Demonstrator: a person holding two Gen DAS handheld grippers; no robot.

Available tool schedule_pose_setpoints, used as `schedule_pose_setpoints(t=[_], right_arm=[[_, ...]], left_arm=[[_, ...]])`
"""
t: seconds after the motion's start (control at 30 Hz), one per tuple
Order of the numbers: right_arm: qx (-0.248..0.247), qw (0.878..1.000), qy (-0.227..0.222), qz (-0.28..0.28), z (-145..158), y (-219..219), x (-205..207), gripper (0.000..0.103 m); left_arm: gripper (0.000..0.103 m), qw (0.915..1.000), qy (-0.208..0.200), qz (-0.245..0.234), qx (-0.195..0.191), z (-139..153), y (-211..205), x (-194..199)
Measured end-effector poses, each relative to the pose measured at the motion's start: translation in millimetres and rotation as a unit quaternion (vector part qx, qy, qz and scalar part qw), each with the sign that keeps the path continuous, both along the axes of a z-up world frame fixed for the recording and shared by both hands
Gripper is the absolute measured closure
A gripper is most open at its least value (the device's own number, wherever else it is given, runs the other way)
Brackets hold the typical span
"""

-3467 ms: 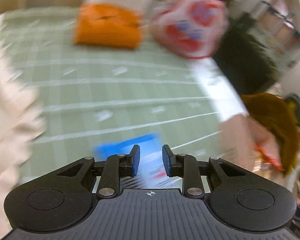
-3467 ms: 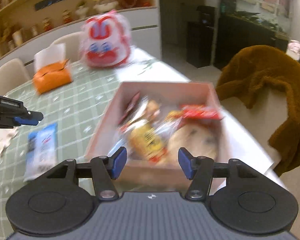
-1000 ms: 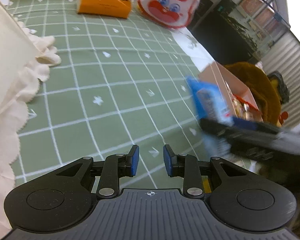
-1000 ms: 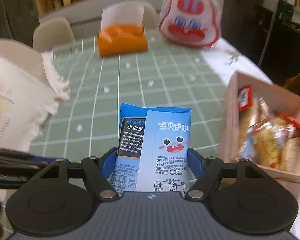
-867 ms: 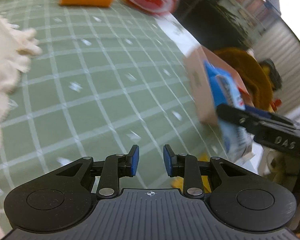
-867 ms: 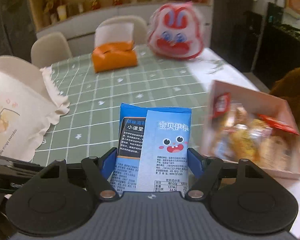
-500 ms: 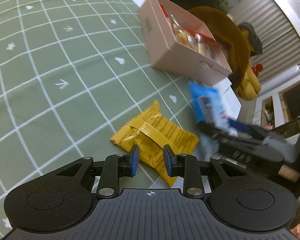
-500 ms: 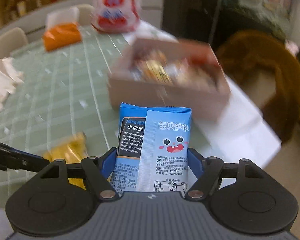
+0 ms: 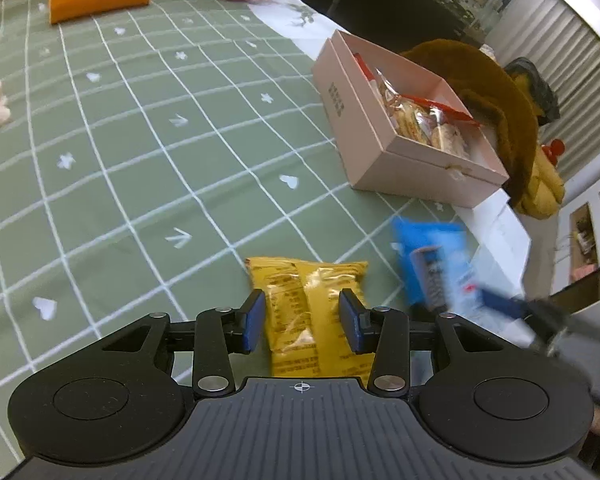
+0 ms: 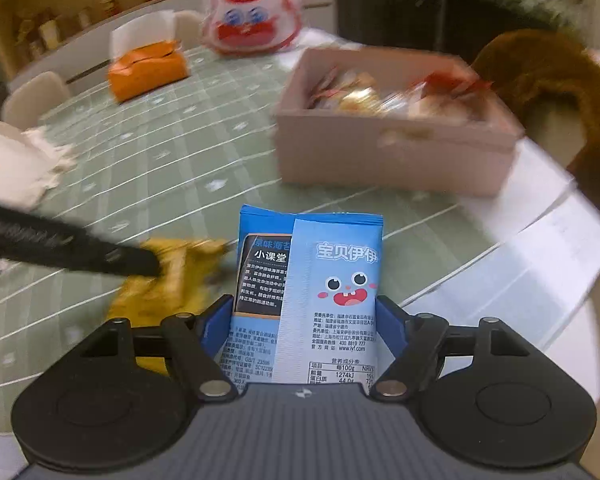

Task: Organize snacks
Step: 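Grasp the yellow chip bag with the left gripper while the right holds the blue pack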

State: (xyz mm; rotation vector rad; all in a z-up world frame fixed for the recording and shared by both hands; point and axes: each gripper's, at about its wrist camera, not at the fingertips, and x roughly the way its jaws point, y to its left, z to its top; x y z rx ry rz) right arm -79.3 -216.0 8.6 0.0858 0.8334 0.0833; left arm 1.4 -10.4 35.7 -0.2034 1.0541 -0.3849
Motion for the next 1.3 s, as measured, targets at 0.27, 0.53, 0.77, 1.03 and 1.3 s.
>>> schedule_pose_setpoints(t=[0.27, 0.53, 0.77, 1.03, 1.3], right_arm=[[0.004, 0.999, 0.011, -0.051, -18, -25, 6, 0.02], [-0.023, 0.999, -0.013, -0.04, -23, -24, -3, 0.019], [-0.018, 0.998, -0.015, -0.055, -26, -34, -4, 0.017], [-0.019, 0.998, -0.029, -0.06, -29, -33, -7, 0.015], [-0.017, 0.999, -0.021, -0.047, -28, -36, -3, 0.012]], left_arm=[[0.059, 0.9996, -0.017, 0.024, -0.004, 12, 17, -6], [0.055, 0.9892, -0.066, -0.095, 0.09, 11, -52, -27], [0.043, 0.9864, -0.08, -0.082, 0.117, -1, -43, -28], [0.042, 0.9887, -0.063, -0.074, 0.114, -2, -44, -22], [0.025, 0.9926, -0.042, -0.037, 0.107, -6, -22, -8]])
